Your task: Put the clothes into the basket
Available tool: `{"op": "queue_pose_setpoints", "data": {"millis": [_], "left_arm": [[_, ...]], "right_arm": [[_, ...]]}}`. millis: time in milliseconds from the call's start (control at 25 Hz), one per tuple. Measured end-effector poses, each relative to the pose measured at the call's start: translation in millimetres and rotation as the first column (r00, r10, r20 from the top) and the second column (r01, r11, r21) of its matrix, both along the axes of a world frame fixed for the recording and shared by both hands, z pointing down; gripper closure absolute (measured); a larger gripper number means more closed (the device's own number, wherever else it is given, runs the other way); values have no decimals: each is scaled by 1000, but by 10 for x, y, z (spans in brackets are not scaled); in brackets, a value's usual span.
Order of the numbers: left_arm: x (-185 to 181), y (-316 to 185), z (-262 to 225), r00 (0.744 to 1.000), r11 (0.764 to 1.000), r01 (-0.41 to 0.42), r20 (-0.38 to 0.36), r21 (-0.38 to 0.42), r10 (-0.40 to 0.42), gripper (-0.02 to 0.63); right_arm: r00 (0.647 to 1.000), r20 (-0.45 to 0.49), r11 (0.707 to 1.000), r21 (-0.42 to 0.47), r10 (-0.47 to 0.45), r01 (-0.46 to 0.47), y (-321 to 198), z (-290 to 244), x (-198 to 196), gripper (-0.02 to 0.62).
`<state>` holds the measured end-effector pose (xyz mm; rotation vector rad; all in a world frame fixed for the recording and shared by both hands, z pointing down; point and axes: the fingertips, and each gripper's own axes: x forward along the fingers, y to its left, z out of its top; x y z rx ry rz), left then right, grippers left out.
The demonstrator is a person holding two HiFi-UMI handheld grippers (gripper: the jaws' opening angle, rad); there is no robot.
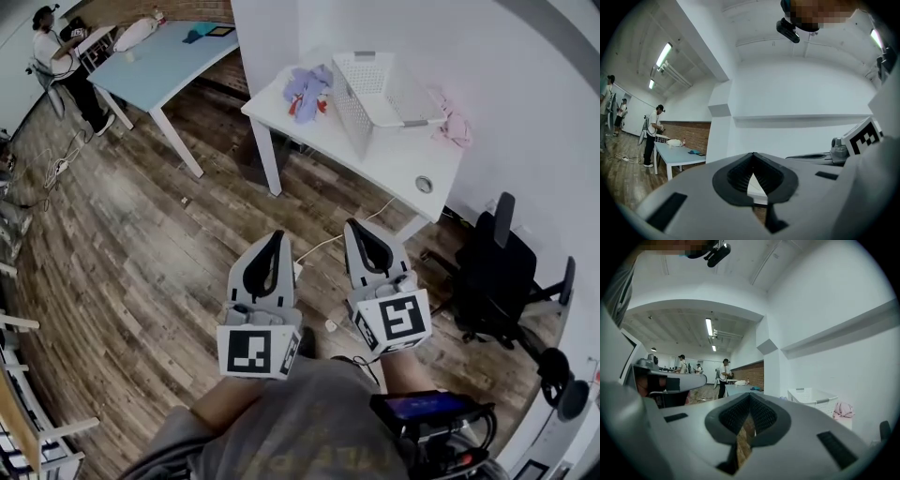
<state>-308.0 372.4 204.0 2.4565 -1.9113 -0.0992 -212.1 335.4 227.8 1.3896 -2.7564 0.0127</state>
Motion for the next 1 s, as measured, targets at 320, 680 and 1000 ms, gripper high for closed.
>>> {"op": "queue_pose_setpoints", "data": {"millis": [320,680,1000], "left_arm": [[-40,-288,-113,999,999,-32,4,34,32,597],[-124,-629,38,1000,1000,-27,6,6,27,597],[-167,-1228,153,999,999,-38,13,-7,38,597]], "right_arm": [[1000,-2,999,43,23,-23,-310,-135,-71,589],[999,-5,999,25,31,-31,-703,-16,-108,589],[1000,1,1000,0,24,-24,-1275,165,-214,589]]}}
